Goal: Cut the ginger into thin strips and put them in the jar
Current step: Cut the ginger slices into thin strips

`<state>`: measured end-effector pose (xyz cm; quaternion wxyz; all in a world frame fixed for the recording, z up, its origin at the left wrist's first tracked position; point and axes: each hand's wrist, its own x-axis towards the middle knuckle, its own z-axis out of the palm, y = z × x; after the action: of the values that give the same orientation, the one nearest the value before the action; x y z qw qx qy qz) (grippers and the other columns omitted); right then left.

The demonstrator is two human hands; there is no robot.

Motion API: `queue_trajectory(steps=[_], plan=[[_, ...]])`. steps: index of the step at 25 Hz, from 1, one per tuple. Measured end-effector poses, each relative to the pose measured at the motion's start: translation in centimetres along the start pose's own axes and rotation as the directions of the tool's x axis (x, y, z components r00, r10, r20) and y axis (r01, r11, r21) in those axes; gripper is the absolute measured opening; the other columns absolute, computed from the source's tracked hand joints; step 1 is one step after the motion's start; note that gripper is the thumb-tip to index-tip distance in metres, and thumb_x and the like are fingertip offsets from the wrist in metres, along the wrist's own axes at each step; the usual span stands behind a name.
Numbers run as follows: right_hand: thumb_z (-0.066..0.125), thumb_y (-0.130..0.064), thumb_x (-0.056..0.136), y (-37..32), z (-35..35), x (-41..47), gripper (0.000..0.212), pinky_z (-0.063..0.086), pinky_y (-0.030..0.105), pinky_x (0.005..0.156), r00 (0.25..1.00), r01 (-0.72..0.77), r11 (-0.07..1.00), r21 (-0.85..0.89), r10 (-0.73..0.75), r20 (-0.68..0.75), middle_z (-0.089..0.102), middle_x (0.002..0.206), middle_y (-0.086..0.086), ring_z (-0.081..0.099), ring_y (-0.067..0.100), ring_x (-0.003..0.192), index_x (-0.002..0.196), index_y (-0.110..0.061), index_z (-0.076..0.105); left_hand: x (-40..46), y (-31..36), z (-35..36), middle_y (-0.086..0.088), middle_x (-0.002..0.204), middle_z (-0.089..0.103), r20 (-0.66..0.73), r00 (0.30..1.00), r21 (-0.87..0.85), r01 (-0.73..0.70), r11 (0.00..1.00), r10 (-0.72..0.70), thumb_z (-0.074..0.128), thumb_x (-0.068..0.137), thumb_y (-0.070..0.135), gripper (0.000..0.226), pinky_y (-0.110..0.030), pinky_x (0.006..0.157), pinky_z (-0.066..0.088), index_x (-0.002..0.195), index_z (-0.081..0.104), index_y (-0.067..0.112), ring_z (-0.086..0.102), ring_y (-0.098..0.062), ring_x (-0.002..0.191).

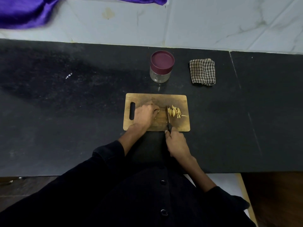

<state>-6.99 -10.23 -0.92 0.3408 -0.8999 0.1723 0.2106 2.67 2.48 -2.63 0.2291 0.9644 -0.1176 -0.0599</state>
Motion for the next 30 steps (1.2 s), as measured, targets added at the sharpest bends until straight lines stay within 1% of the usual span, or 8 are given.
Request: queue_trajectory(steps=[5, 9, 13, 16, 19, 23, 26, 30], plan=[[0.038, -0.035, 0.104, -0.5, -0.3, 0.0, 0.026, 0.056, 0.053, 0.073, 1.000, 0.012, 1.000, -0.001, -0.012, 0.000, 0.065, 0.093, 0.013, 0.067, 0.033, 0.081, 0.104, -0.012, 0.051, -0.2, -0.1, -0.4, 0.001, 0.108, 0.068, -0.036, 0.999, -0.154, 0.028, 0.988, -0.034, 0.061, 0.091, 0.013, 0.021, -0.034, 0.081, 0.054, 0.111, 0.067, 0.018, 0.065, -0.014, 0.093], [0.039, -0.034, 0.104, -1.5, 0.0, 0.0, 0.025, 0.057, 0.052, 0.074, 0.998, 0.061, 0.996, -0.067, -0.059, 0.038, 0.062, 0.094, 0.010, 0.066, 0.031, 0.083, 0.105, -0.012, 0.050, -0.4, -0.1, -0.6, 0.002, 0.106, 0.070, -0.094, 0.994, -0.190, 0.037, 0.981, -0.055, 0.059, 0.092, 0.010, 0.021, -0.033, 0.079, 0.055, 0.109, 0.069, 0.017, 0.066, -0.013, 0.092], [0.038, -0.035, 0.104, -1.8, 0.2, 0.2, 0.026, 0.057, 0.053, 0.076, 0.996, 0.071, 0.991, -0.110, -0.064, 0.070, 0.062, 0.098, 0.010, 0.066, 0.032, 0.085, 0.109, -0.012, 0.050, -0.6, -0.3, -0.6, 0.002, 0.104, 0.070, -0.096, 0.993, -0.191, 0.052, 0.980, -0.071, 0.058, 0.092, 0.010, 0.020, -0.037, 0.078, 0.056, 0.107, 0.069, 0.018, 0.065, -0.014, 0.092], [0.037, -0.034, 0.105, -0.7, -0.3, 0.2, 0.028, 0.055, 0.051, 0.079, 0.999, 0.022, 0.994, -0.108, -0.019, 0.035, 0.060, 0.099, 0.009, 0.065, 0.032, 0.088, 0.110, -0.010, 0.050, -0.7, 0.0, -0.9, 0.001, 0.111, 0.069, -0.097, 0.993, -0.196, 0.047, 0.980, -0.067, 0.059, 0.092, 0.011, 0.021, -0.035, 0.081, 0.055, 0.111, 0.068, 0.017, 0.065, -0.014, 0.098], [0.036, -0.035, 0.105, 0.7, -0.8, 0.0, 0.030, 0.055, 0.050, 0.078, 1.000, -0.004, 0.997, -0.078, 0.004, 0.009, 0.064, 0.096, 0.012, 0.065, 0.032, 0.085, 0.111, -0.009, 0.051, -0.8, 0.1, -1.0, 0.001, 0.113, 0.068, -0.093, 0.994, -0.184, 0.041, 0.982, -0.059, 0.059, 0.093, 0.012, 0.023, -0.034, 0.083, 0.053, 0.114, 0.067, 0.016, 0.064, -0.015, 0.100], [0.035, -0.034, 0.105, 1.2, -1.1, -0.7, 0.031, 0.052, 0.046, 0.081, 0.999, 0.039, 0.992, -0.118, -0.041, -0.016, 0.066, 0.102, 0.014, 0.064, 0.034, 0.095, 0.120, -0.011, 0.050, -1.0, 0.5, -0.9, 0.000, 0.116, 0.068, -0.092, 0.995, -0.185, 0.015, 0.983, -0.032, 0.058, 0.093, 0.011, 0.024, -0.036, 0.085, 0.054, 0.114, 0.067, 0.015, 0.064, -0.018, 0.101], [0.036, -0.030, 0.106, 1.0, -1.6, -1.2, 0.031, 0.046, 0.042, 0.079, 0.994, 0.070, 0.979, -0.192, -0.085, -0.072, 0.066, 0.107, 0.015, 0.063, 0.036, 0.100, 0.128, -0.012, 0.046, -1.1, 0.7, -1.1, 0.000, 0.119, 0.067, -0.107, 0.994, -0.192, 0.000, 0.981, -0.021, 0.058, 0.093, 0.011, 0.025, -0.034, 0.087, 0.053, 0.115, 0.068, 0.015, 0.063, -0.017, 0.105], [0.036, -0.034, 0.106, 0.9, -1.9, -1.7, 0.027, 0.046, 0.042, 0.076, 0.983, 0.091, 0.975, -0.201, -0.120, -0.137, 0.067, 0.105, 0.014, 0.064, 0.037, 0.097, 0.122, -0.013, 0.044, -1.2, 0.8, -1.3, 0.000, 0.121, 0.065, -0.109, 0.994, -0.195, -0.021, 0.981, 0.000, 0.057, 0.093, 0.011, 0.027, -0.031, 0.088, 0.052, 0.117, 0.066, 0.017, 0.062, -0.015, 0.107]])
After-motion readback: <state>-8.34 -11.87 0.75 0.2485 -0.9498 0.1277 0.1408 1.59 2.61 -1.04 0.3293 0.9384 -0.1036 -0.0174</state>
